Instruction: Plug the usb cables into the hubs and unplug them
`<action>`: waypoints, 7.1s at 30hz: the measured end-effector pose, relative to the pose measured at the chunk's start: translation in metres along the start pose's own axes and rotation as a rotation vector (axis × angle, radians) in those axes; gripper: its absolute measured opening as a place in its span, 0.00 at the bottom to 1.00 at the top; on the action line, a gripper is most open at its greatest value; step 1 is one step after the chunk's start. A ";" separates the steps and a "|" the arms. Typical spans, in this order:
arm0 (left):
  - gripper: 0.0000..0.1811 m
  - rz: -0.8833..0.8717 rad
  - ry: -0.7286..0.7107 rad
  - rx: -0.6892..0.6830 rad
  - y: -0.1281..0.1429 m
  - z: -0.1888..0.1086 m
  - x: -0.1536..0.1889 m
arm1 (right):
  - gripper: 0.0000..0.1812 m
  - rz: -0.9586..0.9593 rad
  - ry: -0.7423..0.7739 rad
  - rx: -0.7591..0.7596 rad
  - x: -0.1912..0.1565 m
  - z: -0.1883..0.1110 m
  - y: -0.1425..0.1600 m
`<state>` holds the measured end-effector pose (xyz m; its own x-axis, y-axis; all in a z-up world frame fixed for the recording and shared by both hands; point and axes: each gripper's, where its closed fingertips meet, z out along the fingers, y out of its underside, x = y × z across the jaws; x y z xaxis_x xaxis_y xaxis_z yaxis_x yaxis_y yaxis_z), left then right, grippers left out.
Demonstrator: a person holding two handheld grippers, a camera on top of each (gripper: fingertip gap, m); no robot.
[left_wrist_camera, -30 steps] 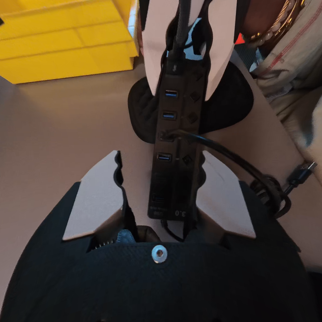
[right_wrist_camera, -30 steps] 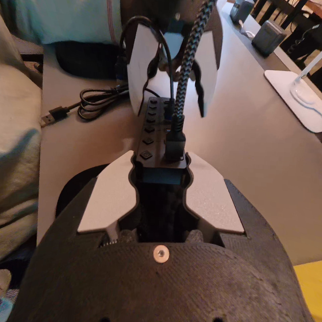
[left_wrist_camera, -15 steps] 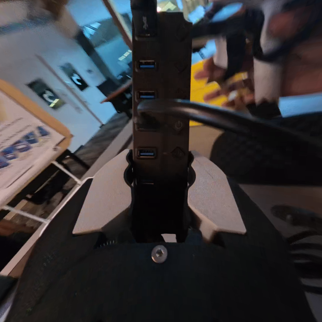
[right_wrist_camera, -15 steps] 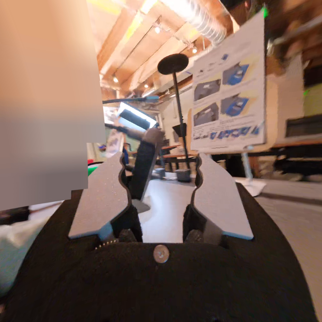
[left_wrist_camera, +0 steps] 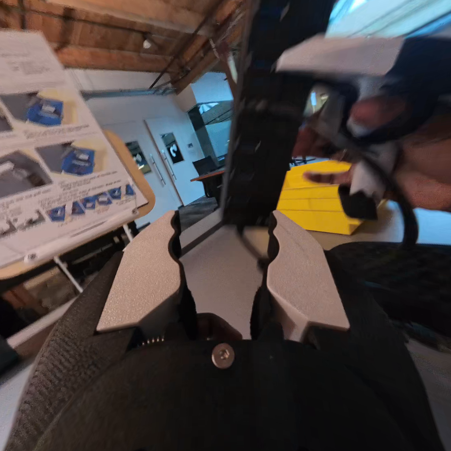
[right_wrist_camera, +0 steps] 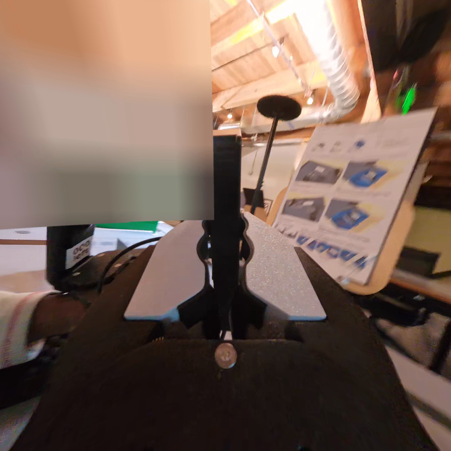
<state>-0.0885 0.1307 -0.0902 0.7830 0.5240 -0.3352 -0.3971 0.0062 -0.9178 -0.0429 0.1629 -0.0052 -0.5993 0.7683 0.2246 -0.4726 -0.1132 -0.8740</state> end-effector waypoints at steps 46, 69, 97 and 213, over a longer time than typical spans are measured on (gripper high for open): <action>0.43 -0.143 -0.228 -0.058 0.031 -0.013 -0.061 | 0.14 -0.321 0.809 -0.055 0.377 -0.163 -0.013; 0.42 -0.076 -0.210 -0.101 0.036 -0.011 -0.056 | 0.13 -0.152 0.712 -1.339 0.316 -0.252 0.124; 0.41 -0.064 -0.203 -0.113 0.038 -0.009 -0.053 | 0.31 -0.361 0.517 -0.885 0.277 -0.085 0.056; 0.25 0.943 -0.146 -0.929 0.031 -0.190 -0.319 | 0.48 0.044 0.173 -0.043 0.026 -0.053 0.087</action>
<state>-0.2596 -0.1977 -0.0517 0.3094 0.0933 -0.9464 -0.2377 -0.9560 -0.1719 -0.0653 0.2062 -0.0980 -0.4970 0.8606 0.1113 -0.4181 -0.1251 -0.8998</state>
